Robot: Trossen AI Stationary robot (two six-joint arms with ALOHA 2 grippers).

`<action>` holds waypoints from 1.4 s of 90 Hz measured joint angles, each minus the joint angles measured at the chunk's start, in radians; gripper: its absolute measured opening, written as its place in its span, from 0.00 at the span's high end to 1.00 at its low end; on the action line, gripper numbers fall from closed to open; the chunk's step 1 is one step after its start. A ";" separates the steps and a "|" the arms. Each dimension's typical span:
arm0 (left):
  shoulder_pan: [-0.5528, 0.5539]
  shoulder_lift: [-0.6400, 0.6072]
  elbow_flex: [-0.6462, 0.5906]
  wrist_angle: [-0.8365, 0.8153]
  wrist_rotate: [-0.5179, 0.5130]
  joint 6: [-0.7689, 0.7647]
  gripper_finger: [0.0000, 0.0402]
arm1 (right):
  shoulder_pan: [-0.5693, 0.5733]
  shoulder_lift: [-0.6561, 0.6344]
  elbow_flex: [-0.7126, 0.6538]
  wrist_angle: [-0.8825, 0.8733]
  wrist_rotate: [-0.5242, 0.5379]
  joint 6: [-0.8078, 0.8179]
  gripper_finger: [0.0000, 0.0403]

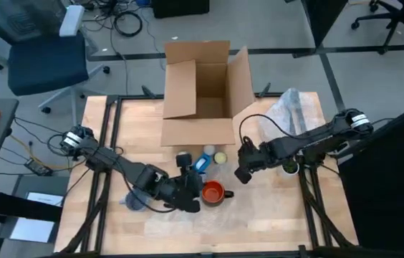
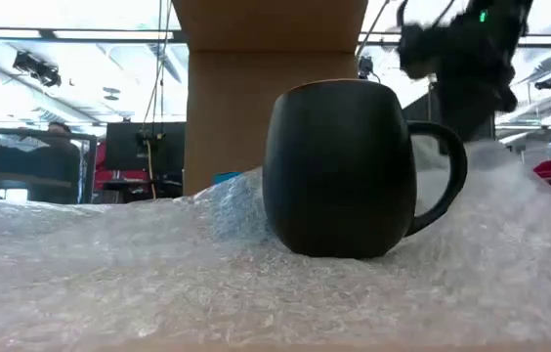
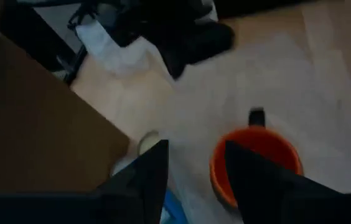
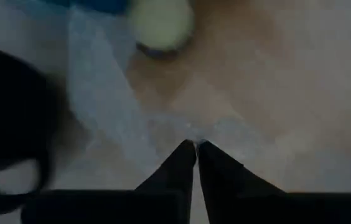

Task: Wrap mug
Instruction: Wrap the black mug with the bubble wrap

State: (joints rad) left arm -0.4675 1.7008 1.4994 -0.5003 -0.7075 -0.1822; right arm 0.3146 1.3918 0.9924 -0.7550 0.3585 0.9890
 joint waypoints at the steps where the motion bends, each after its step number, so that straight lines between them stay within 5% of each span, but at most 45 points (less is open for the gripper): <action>1: 0.003 0.002 0.000 0.010 0.001 0.002 0.65 | 0.006 0.000 0.002 0.011 0.007 -0.001 1.00; 16: 0.053 0.048 0.000 0.150 0.032 0.040 0.65 | 0.084 0.000 0.014 0.139 0.051 -0.024 1.00; 42: 0.125 0.155 0.000 0.324 0.229 0.025 0.62 | 0.156 0.000 0.014 0.172 0.080 -0.022 1.00; 84: 0.201 0.224 0.000 0.352 0.320 0.042 0.33 | 0.170 0.000 0.014 0.187 0.079 -0.068 1.00; 110: 0.217 0.303 0.000 0.351 0.354 0.047 0.41 | 0.170 -0.041 0.021 0.201 0.056 -0.098 1.00; 126: 0.221 0.304 0.000 0.359 0.352 0.053 0.62 | 0.177 -0.072 0.021 0.212 -0.022 -0.095 0.98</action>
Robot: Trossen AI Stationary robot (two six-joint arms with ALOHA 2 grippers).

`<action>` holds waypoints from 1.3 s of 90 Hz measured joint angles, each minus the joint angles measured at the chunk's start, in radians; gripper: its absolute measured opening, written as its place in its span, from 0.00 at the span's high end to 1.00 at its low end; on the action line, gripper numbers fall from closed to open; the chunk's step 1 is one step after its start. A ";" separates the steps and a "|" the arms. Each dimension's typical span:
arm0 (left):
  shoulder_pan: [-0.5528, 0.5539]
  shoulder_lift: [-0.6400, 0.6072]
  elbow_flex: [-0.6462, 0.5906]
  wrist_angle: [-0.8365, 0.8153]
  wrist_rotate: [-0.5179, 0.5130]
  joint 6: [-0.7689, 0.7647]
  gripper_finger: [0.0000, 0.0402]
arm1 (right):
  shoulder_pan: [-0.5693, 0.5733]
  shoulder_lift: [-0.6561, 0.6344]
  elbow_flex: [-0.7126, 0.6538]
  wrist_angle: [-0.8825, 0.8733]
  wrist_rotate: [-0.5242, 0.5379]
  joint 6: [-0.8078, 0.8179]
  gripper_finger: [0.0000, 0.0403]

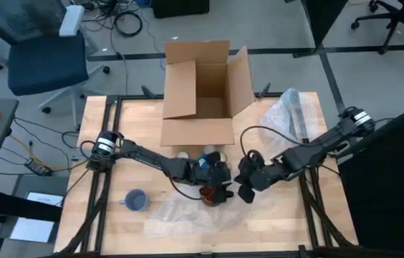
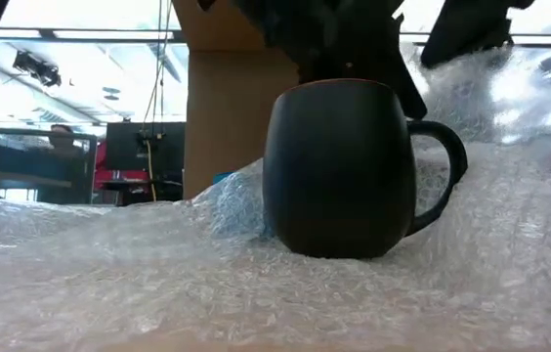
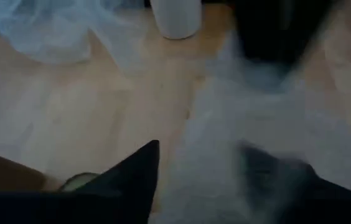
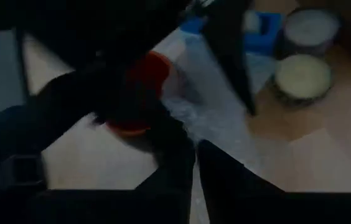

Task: Wrap mug
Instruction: Wrap the black mug with the bubble wrap

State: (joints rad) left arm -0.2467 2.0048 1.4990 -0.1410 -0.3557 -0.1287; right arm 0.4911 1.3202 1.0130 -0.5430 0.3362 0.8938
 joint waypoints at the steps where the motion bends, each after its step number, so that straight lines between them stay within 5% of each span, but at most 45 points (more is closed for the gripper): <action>1: 0.000 0.000 0.000 0.000 0.000 0.004 0.64 | 0.000 -0.002 0.000 0.000 -0.005 -0.002 0.97; 18: 0.004 -0.001 0.000 -0.004 -0.001 0.055 0.97 | 0.028 -0.066 0.000 0.028 -0.014 -0.080 0.93; 54: 0.010 -0.001 0.000 -0.011 -0.063 0.131 1.00 | 0.301 -0.129 0.000 0.001 0.012 -0.051 0.93; 75: 0.005 -0.001 0.000 -0.014 -0.062 0.126 1.00 | 0.507 -0.101 0.000 -0.180 0.194 0.251 0.95; 99: -0.007 -0.002 0.000 -0.013 -0.061 0.127 1.00 | 0.583 -0.095 -0.001 -0.676 0.039 0.726 0.91; 117: -0.012 -0.002 0.000 -0.007 -0.059 0.127 1.00 | 0.576 -0.080 -0.090 -0.620 -0.033 0.718 0.76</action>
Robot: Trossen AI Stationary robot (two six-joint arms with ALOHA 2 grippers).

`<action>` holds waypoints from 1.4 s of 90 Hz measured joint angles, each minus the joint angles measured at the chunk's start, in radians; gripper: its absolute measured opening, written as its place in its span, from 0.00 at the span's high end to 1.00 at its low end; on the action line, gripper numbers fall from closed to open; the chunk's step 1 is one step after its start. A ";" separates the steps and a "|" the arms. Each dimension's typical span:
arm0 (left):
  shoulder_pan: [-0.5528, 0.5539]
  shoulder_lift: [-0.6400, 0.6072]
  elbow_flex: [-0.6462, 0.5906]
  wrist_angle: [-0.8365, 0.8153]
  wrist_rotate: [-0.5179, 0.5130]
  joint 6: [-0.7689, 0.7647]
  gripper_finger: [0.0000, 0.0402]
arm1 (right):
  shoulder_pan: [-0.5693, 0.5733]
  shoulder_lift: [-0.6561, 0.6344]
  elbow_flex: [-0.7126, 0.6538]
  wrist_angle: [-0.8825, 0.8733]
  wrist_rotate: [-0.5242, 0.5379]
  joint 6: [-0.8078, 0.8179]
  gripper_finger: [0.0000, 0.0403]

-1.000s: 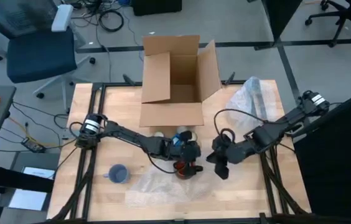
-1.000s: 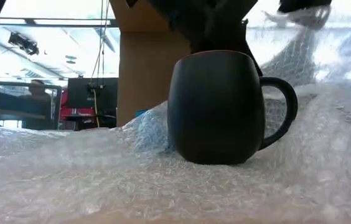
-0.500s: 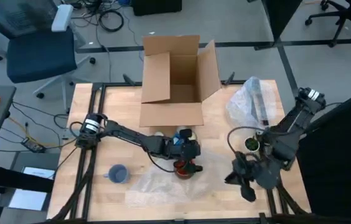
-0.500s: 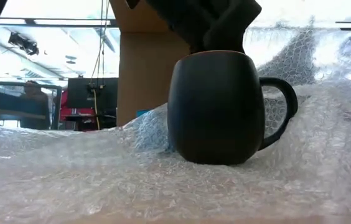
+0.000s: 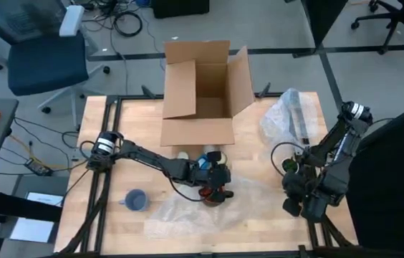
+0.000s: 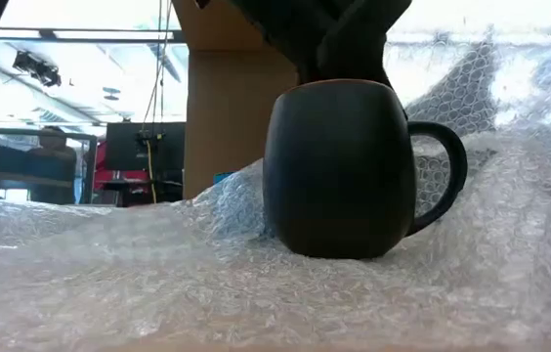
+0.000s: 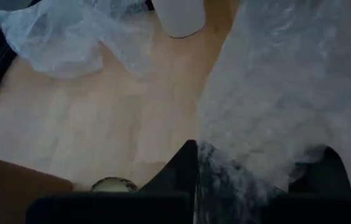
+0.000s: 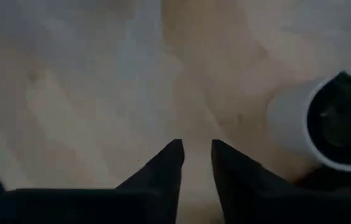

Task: Wrap mug
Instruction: Wrap the black mug with the bubble wrap

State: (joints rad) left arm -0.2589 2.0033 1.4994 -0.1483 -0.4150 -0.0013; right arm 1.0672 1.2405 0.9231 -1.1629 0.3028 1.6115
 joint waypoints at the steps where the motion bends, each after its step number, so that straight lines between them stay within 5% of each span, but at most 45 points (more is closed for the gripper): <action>1: -0.001 0.000 0.000 0.000 0.000 0.000 1.00 | -0.002 0.000 -0.007 0.013 -0.009 -0.002 0.75; 28: -0.006 -0.009 0.009 0.000 0.000 0.002 1.00 | -0.044 0.009 -0.142 0.316 -0.035 -0.057 0.50; 51: -0.013 -0.009 0.051 -0.003 -0.001 0.078 1.00 | -0.084 0.068 -0.194 0.362 -0.034 -0.108 0.47; 69: -0.005 -0.009 0.056 -0.007 -0.027 0.126 1.00 | -0.109 0.136 -0.192 0.595 -0.028 -0.255 0.58; 90: -0.003 -0.034 0.056 -0.030 -0.049 0.161 1.00 | -0.166 0.177 -0.186 0.626 -0.115 -0.296 0.96; 126: -0.010 -0.080 0.058 -0.280 -0.063 0.189 1.00 | -0.250 0.177 0.065 0.407 -0.051 -0.470 1.00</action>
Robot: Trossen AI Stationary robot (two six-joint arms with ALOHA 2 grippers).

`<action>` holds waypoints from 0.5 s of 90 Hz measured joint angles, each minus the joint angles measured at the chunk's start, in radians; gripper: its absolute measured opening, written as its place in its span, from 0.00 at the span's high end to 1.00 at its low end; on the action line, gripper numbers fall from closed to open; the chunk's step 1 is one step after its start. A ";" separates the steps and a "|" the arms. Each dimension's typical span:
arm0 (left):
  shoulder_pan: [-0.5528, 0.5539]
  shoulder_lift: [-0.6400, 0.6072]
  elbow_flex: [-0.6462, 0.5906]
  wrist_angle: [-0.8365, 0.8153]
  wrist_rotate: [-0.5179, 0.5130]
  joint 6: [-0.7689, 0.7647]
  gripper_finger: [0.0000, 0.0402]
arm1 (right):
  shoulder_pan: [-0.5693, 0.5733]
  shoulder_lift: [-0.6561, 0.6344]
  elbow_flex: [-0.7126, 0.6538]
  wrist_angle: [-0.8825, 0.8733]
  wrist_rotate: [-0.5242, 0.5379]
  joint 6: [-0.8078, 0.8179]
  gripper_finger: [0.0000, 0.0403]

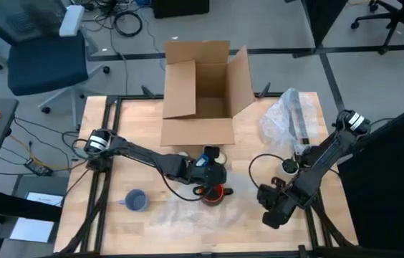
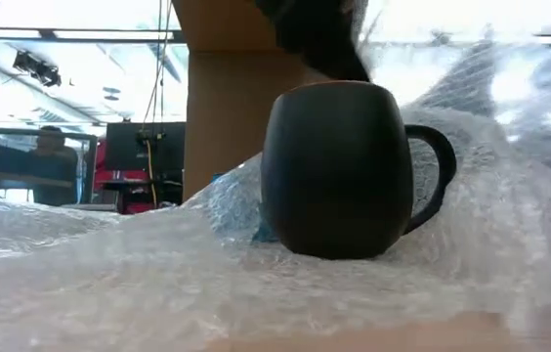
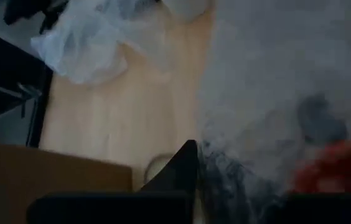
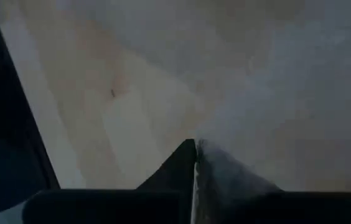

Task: Wrap mug
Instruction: Wrap the black mug with the bubble wrap

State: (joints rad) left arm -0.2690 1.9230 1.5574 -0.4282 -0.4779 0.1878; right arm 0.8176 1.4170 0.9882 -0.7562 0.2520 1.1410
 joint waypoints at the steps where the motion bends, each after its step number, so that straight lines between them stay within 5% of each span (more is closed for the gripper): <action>1: -0.001 0.000 0.000 -0.007 0.000 -0.004 1.00 | -0.001 0.000 0.009 -0.004 0.007 -0.008 1.00; 45: -0.092 -0.018 0.000 -0.087 0.017 -0.036 1.00 | -0.055 -0.001 0.171 -0.031 0.139 -0.254 1.00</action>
State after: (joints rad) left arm -0.3615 1.9053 1.5574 -0.5156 -0.4606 0.1516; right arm 0.7624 1.4158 1.1587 -0.7871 0.3908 0.8867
